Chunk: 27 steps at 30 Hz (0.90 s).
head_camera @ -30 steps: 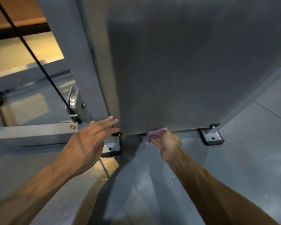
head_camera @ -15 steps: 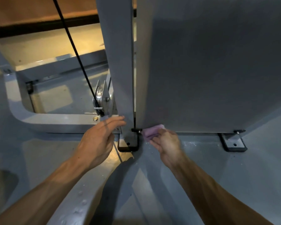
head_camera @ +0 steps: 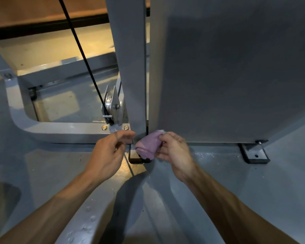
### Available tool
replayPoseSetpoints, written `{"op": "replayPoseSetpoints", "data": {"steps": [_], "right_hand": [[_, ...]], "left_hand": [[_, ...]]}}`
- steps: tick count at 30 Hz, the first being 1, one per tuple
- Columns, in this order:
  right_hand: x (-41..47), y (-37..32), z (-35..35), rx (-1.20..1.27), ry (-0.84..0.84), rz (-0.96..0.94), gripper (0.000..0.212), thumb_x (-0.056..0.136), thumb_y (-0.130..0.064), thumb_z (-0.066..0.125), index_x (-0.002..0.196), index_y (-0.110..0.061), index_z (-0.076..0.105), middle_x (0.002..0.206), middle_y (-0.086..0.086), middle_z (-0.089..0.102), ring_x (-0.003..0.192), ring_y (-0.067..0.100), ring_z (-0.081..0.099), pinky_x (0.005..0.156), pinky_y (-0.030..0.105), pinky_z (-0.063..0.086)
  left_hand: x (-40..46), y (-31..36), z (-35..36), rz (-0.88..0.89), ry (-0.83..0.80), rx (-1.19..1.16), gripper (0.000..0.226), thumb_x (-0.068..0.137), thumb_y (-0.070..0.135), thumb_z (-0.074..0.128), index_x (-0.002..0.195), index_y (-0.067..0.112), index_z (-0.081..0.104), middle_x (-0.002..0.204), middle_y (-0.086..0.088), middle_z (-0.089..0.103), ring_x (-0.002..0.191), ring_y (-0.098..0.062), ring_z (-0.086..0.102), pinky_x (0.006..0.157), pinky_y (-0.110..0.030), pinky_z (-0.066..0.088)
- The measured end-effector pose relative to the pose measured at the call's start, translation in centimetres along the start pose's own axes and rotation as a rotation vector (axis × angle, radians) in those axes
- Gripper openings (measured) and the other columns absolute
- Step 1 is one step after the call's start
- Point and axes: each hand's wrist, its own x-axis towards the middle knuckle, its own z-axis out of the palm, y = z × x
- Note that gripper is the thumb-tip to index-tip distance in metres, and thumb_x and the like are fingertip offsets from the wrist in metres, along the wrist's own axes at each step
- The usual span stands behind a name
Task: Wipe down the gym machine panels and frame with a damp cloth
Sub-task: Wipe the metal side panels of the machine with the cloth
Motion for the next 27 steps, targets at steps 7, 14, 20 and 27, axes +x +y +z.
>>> {"op": "replayPoseSetpoints", "data": {"steps": [7,14,20,27], "right_hand": [[-1.2,-0.2,-1.3,0.127,-0.224,0.038,0.020,0.096,0.005,0.046,0.101,-0.008,0.060,0.097,0.015,0.072,0.087,0.029,0.071,0.079,0.045,0.060],[-2.6,-0.9,-2.9,0.003,-0.255,0.074,0.010,0.097,-0.007,0.063,0.089,-0.010,0.059,0.087,0.010,0.070,0.087,0.028,0.072,0.073,0.039,0.062],[-2.7,-1.6,-4.6,0.044,-0.217,0.113,0.018,0.098,-0.017,0.062,0.102,-0.001,0.070,0.097,0.015,0.076,0.093,0.034,0.075,0.084,0.045,0.061],[-2.3,-1.5,-5.2,0.009,-0.155,0.132,0.022,0.096,-0.023,0.066,0.103,-0.004,0.073,0.092,0.013,0.074,0.082,0.026,0.071,0.069,0.035,0.059]], "left_hand": [[0.2,2.1,1.7,-0.296,-0.202,-0.618,0.025,0.099,0.022,0.064,0.097,-0.002,0.069,0.081,-0.010,0.068,0.075,-0.016,0.068,0.071,-0.026,0.058],[0.2,2.9,2.0,-0.174,-0.242,-0.558,0.010,0.099,0.007,0.064,0.103,-0.001,0.069,0.083,-0.015,0.072,0.071,-0.015,0.068,0.065,-0.020,0.053],[-0.3,3.2,1.7,-0.134,-0.454,-0.584,0.050,0.088,0.003,0.071,0.135,0.017,0.061,0.118,-0.014,0.072,0.098,-0.024,0.073,0.083,-0.031,0.060],[-0.3,3.6,3.0,-0.010,-0.354,-0.327,0.048,0.091,0.018,0.075,0.134,0.035,0.063,0.113,0.015,0.074,0.098,-0.005,0.070,0.082,-0.022,0.055]]}}
